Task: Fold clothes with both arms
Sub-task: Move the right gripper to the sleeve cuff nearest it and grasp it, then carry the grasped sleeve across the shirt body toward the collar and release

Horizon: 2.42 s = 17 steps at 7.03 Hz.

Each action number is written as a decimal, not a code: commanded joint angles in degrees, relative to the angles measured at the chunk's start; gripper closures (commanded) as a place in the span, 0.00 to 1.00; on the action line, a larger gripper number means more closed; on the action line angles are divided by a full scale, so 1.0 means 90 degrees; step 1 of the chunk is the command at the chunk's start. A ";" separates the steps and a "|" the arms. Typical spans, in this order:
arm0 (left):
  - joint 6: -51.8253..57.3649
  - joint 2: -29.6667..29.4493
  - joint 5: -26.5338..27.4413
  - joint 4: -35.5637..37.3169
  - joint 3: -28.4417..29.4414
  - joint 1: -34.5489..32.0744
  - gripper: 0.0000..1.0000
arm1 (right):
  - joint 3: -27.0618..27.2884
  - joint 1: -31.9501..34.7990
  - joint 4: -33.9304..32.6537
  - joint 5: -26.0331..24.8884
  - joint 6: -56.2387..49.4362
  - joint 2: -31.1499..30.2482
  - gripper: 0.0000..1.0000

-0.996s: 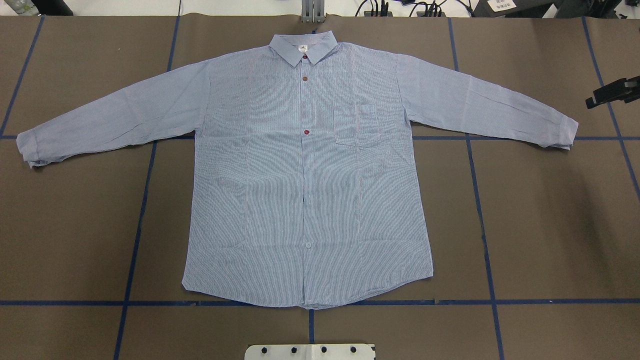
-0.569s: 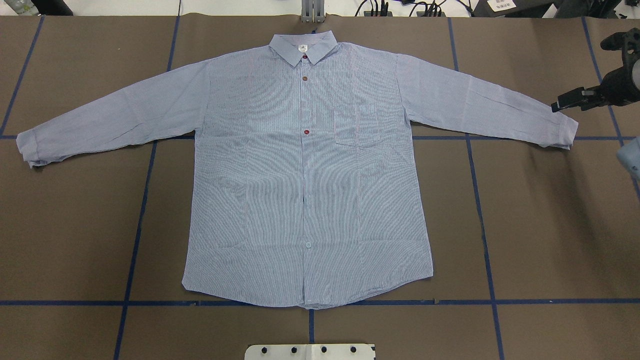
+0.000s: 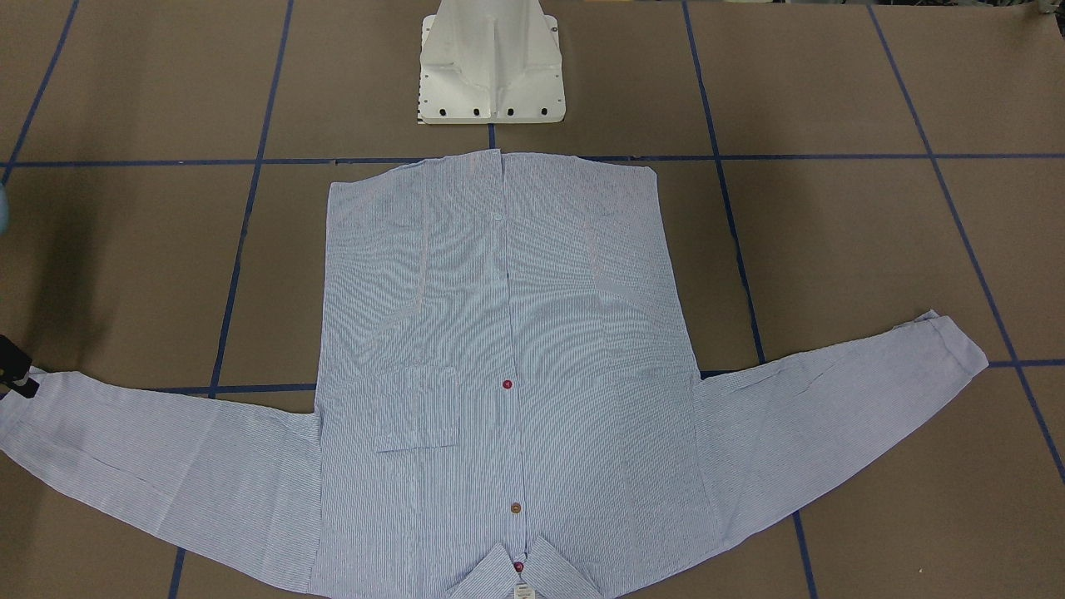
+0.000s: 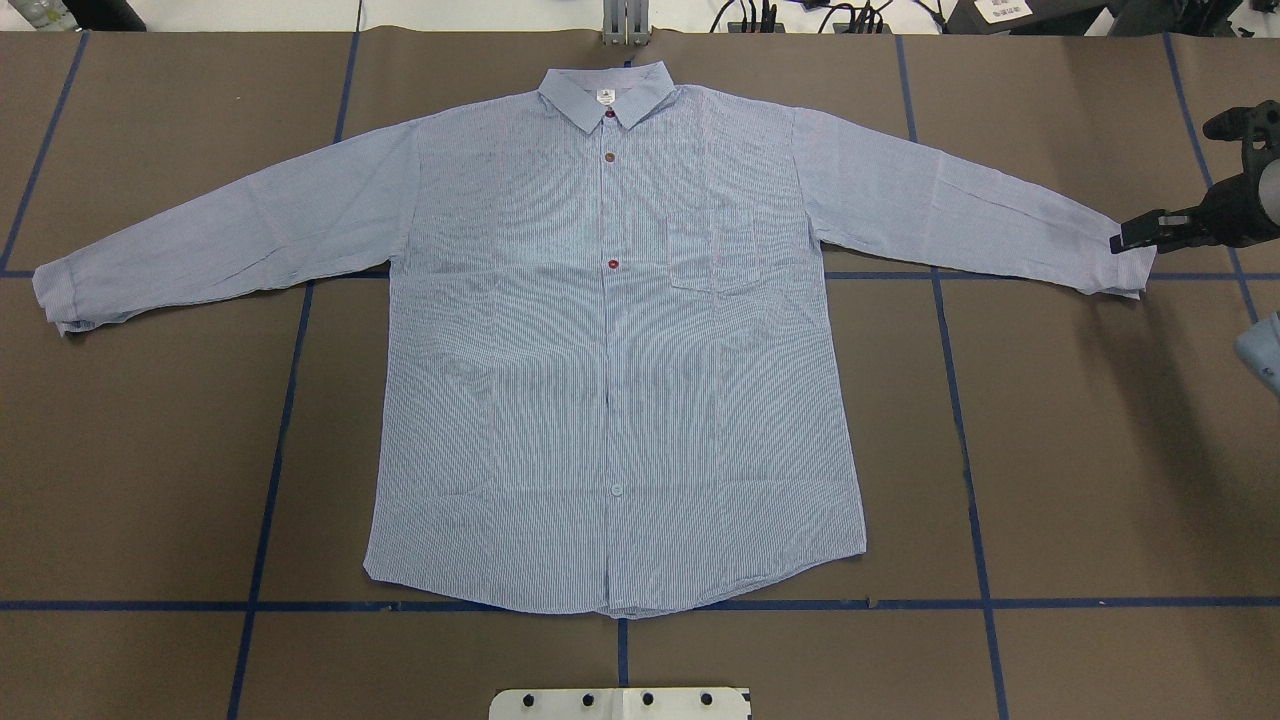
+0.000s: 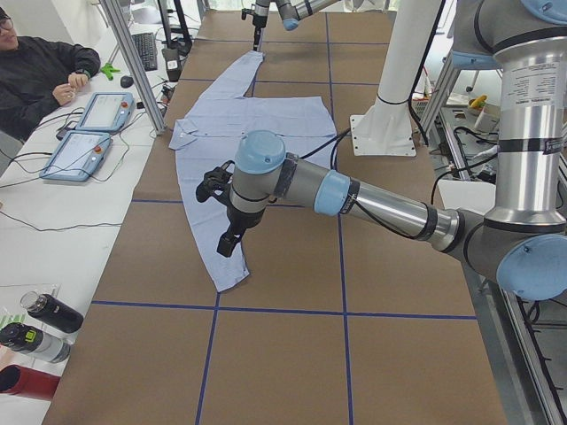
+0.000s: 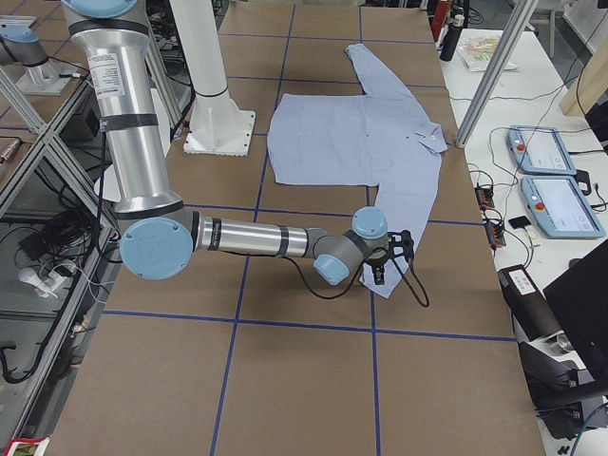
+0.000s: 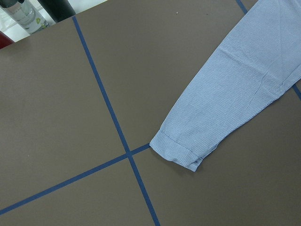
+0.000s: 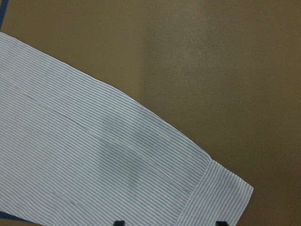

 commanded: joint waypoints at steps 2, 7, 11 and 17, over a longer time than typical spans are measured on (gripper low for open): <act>0.0000 0.0001 -0.0072 0.0000 0.0000 -0.0008 0.00 | -0.0006 -0.0210 0.0240 -0.0129 0.0174 -0.0243 0.35; 0.0010 0.0020 -0.0072 0.0000 0.0009 -0.0009 0.00 | -0.0123 -0.0436 0.0475 -0.0393 0.0185 -0.0272 0.67; 0.0010 0.0050 -0.0072 0.0000 0.0009 -0.0008 0.00 | 0.0297 -0.0445 0.0319 -0.0305 0.0283 -0.0136 1.00; 0.0000 0.0040 -0.0081 0.0000 0.0039 0.0001 0.00 | 0.0932 -0.1436 -0.3085 -0.1042 0.1663 0.2983 1.00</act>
